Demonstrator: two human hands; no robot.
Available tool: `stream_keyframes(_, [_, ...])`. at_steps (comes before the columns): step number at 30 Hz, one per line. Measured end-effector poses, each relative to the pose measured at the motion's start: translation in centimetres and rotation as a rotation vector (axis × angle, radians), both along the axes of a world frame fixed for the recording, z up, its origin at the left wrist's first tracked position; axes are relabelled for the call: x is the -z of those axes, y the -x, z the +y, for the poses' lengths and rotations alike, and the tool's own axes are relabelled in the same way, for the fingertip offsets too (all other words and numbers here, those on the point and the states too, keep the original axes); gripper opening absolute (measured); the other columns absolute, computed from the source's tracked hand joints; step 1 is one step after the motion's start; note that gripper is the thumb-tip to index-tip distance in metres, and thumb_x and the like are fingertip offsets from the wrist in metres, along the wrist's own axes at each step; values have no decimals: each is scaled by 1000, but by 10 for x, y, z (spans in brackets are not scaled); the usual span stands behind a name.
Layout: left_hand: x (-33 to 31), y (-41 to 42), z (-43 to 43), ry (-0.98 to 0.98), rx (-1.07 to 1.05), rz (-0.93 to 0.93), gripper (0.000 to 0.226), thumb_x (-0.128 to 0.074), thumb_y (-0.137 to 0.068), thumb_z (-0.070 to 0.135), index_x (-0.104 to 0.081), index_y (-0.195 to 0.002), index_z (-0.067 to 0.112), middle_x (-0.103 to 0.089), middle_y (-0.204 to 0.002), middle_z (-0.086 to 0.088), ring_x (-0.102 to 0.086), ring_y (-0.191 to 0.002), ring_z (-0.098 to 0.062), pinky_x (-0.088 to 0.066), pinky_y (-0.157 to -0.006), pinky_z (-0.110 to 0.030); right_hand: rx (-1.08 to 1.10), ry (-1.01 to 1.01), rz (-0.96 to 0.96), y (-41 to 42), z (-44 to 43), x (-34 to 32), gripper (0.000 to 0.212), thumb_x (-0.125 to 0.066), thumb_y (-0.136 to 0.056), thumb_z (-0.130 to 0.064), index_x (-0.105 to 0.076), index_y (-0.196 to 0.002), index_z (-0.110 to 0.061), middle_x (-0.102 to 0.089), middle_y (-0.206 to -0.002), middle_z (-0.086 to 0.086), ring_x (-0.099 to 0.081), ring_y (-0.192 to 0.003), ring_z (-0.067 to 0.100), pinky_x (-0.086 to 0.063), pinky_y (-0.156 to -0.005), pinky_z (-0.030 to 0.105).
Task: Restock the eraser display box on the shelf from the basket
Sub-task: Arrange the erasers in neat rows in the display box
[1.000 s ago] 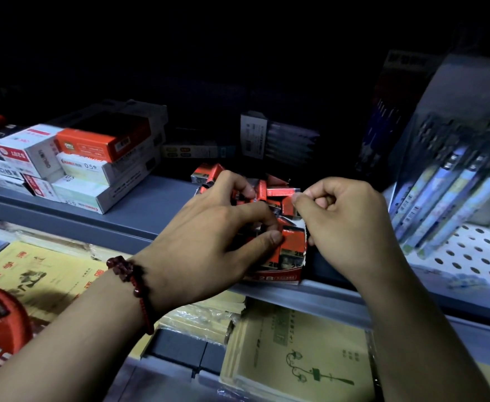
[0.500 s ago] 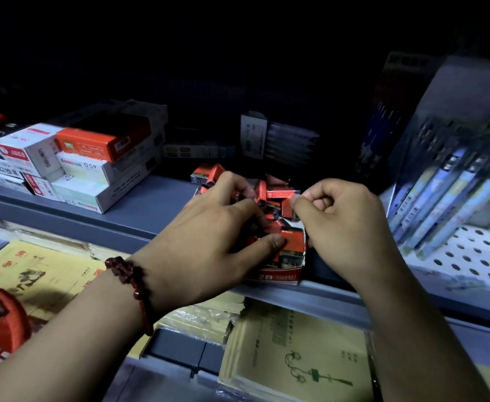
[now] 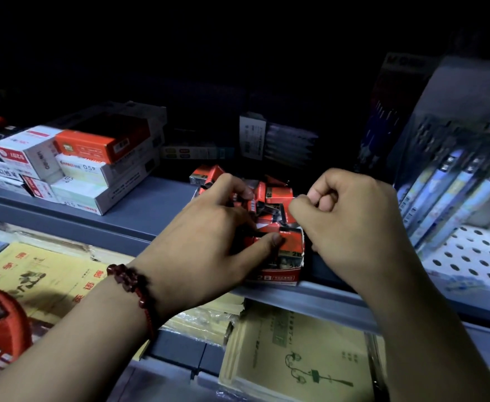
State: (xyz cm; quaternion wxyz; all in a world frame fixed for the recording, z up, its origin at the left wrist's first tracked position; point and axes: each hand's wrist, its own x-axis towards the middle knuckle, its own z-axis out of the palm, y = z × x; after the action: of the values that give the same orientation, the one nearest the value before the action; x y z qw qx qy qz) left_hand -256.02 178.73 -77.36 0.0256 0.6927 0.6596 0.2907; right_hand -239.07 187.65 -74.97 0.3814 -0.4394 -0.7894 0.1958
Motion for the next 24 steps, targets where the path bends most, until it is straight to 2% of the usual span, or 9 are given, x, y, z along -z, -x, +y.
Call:
stream_keyframes(2, [1,1,0,-7,3,-12,55,-43,-90,69,-79,-93,26,-44,-120,12,-59,-97,-6,-51,-87,-32,-29,32,-41,-1,0,-1,17,-70,-82,-15,-62,-67,-11,-59,-57,7,-64,-47,27,-53,-44,42])
stream_keyframes(6, [3,3,0,-5,1,-41,55,-46,-88,70,-80,-90,27,-43,-122,15,-59,-93,-4,-51,-80,-32,-53,81,-80,-5,4,-3,19,-70,-86,-16,-64,-68,-12,-62,-56,5,-67,-49,23,-57,-53,41])
stream_keyframes(10, [3,4,0,-3,4,-82,50,-49,-86,70,-80,-89,31,-42,-123,18,-59,-93,-3,-51,-80,-31,-50,76,-72,-5,7,3,22,-67,-90,-15,-67,-69,-11,-66,-58,5,-68,-53,20,-58,-55,40])
stream_keyframes(14, [3,4,-1,-3,0,-82,54,-48,-84,73,-80,-89,31,-43,-122,19,-58,-94,-2,-51,-79,-30,-47,58,-78,-1,4,9,26,-69,-94,-22,-69,-69,-15,-66,-57,-1,-64,-52,11,-55,-56,35])
stream_keyframes(17, [3,5,0,0,-4,-86,54,-47,-84,74,-80,-89,31,-42,-122,20,-59,-95,-2,-51,-80,-30,-72,110,-42,-2,6,9,22,-71,-93,-23,-72,-72,-18,-67,-55,-2,-65,-53,9,-57,-60,36])
stream_keyframes(20, [4,5,0,-3,-8,-80,52,-47,-85,72,-78,-91,31,-43,-122,19,-60,-99,-2,-52,-84,-29,-86,166,32,-5,8,7,19,-70,-92,-20,-72,-73,-19,-69,-57,0,-69,-56,17,-61,-63,43])
stream_keyframes(24, [4,6,1,-47,-25,-105,41,-51,-88,61,-75,-88,28,-49,-117,16,-59,-101,-1,-47,-86,-18,-66,218,233,-3,9,4,18,-67,-92,-17,-72,-75,-17,-68,-58,3,-68,-49,16,-61,-65,44])
